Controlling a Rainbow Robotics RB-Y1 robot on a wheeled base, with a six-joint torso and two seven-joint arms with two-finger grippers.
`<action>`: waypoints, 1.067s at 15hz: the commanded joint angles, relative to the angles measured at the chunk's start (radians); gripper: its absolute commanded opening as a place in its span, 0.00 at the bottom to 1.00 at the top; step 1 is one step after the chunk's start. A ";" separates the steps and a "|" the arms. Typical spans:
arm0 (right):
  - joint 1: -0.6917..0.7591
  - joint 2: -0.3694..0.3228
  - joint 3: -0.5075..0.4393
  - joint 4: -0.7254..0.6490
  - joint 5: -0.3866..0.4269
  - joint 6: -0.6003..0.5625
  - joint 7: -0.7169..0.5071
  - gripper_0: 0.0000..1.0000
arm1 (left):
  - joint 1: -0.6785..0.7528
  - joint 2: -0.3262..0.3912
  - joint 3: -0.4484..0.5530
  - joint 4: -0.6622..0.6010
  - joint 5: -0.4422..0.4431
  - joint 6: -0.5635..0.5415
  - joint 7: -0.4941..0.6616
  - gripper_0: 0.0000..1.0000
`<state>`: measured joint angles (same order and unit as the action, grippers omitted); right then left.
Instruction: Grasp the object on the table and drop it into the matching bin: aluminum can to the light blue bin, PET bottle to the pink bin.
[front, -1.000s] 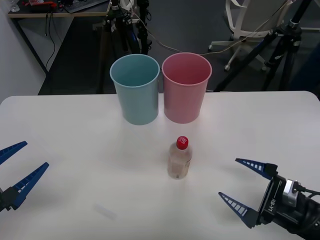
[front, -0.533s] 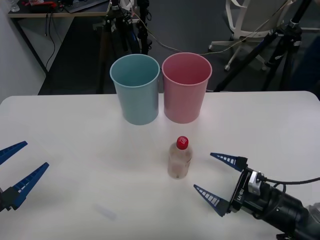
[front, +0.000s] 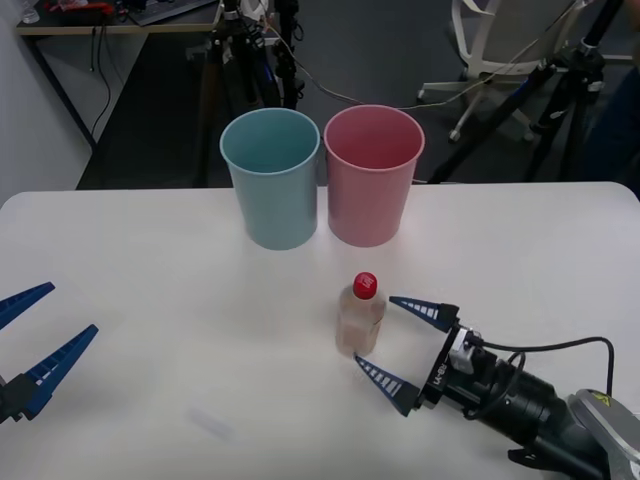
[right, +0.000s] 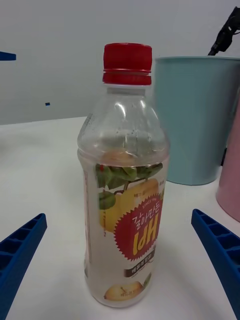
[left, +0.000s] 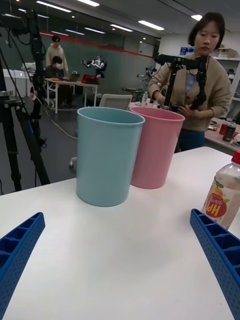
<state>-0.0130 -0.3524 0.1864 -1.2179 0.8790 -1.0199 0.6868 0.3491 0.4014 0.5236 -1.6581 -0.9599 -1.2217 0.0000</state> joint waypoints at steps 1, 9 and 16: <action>-0.007 0.036 0.001 0.000 0.026 0.030 -0.006 1.00 | 0.000 0.000 0.000 0.000 0.000 0.000 0.000 1.00; -0.047 0.096 0.035 0.000 0.041 0.119 -0.013 1.00 | 0.000 0.000 0.000 0.000 0.000 0.000 0.000 1.00; -0.068 0.116 0.045 0.000 0.041 0.179 -0.024 1.00 | 0.000 0.000 0.000 0.000 0.000 0.000 0.000 1.00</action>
<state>-0.0811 -0.2363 0.2314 -1.2179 0.9215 -0.8464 0.6632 0.3491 0.4014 0.5236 -1.6581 -0.9599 -1.2217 0.0000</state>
